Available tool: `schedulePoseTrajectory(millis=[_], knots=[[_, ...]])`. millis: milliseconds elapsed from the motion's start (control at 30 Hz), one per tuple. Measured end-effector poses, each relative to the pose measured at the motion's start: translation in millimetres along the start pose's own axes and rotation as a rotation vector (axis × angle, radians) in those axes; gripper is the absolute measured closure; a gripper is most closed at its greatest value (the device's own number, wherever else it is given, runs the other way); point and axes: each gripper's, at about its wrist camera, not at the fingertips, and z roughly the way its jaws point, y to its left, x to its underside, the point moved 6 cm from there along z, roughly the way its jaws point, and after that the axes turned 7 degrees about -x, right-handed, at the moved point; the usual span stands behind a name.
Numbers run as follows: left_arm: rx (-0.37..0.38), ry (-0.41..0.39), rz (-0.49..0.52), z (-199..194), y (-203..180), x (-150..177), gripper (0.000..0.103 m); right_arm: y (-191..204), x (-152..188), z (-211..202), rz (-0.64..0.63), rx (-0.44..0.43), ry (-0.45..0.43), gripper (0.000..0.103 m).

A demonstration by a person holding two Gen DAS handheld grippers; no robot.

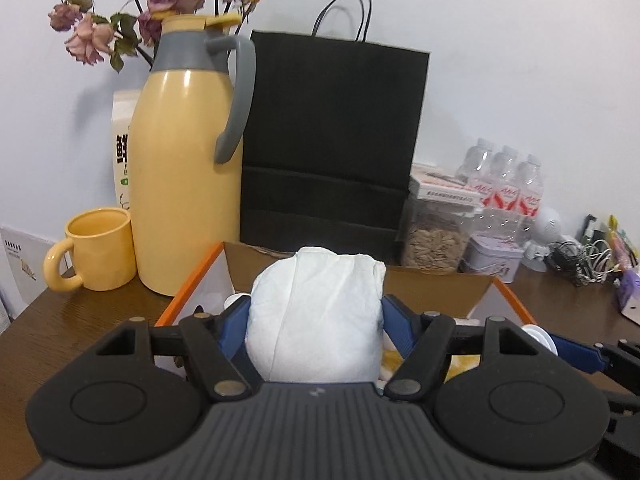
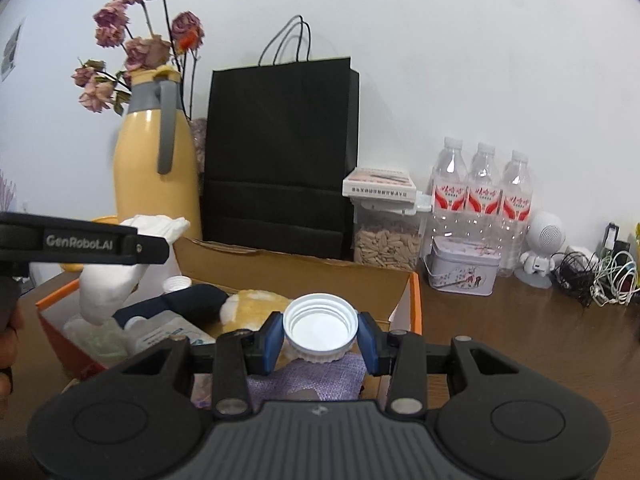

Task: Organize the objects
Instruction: 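Lower the white bag and cap into the box and open both tools, then grasp a white bottle cap beside the rose with the right tool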

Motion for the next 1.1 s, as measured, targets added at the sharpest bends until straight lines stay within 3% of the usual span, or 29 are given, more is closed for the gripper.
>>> schedulePoseTrajectory(millis=[67, 167, 200, 233, 300, 367, 700, 1100], knots=[[-0.001, 0.01, 0.003, 7, -1, 3, 0.027, -2, 3, 6, 0.011, -0.001, 0.01, 0.064], [-0.004, 0.024, -0.001, 13, 1, 7, 0.01, -4, 8, 10, 0.026, -0.003, 0.015, 0.064], [0.001, 0.017, -0.009, 13, 2, 8, 0.0, -5, 8, 10, 0.031, -0.003, 0.016, 0.059], [-0.004, 0.003, -0.017, 11, 4, 8, 0.0, -6, 8, 10, 0.038, -0.004, 0.014, 0.054], [-0.023, -0.012, -0.018, 9, 5, 7, 0.0, -7, 7, 7, 0.05, -0.005, 0.0, 0.015], [-0.018, -0.013, -0.021, 7, 6, 6, 0.0, -7, 5, 4, 0.05, -0.009, -0.014, 0.003], [-0.018, -0.022, -0.019, 2, 6, 5, 0.0, -4, 1, 0, 0.048, -0.02, -0.013, 0.002], [-0.003, -0.101, -0.019, -42, 23, 10, 0.0, 11, 7, -30, -0.01, -0.032, -0.028, 0.001]])
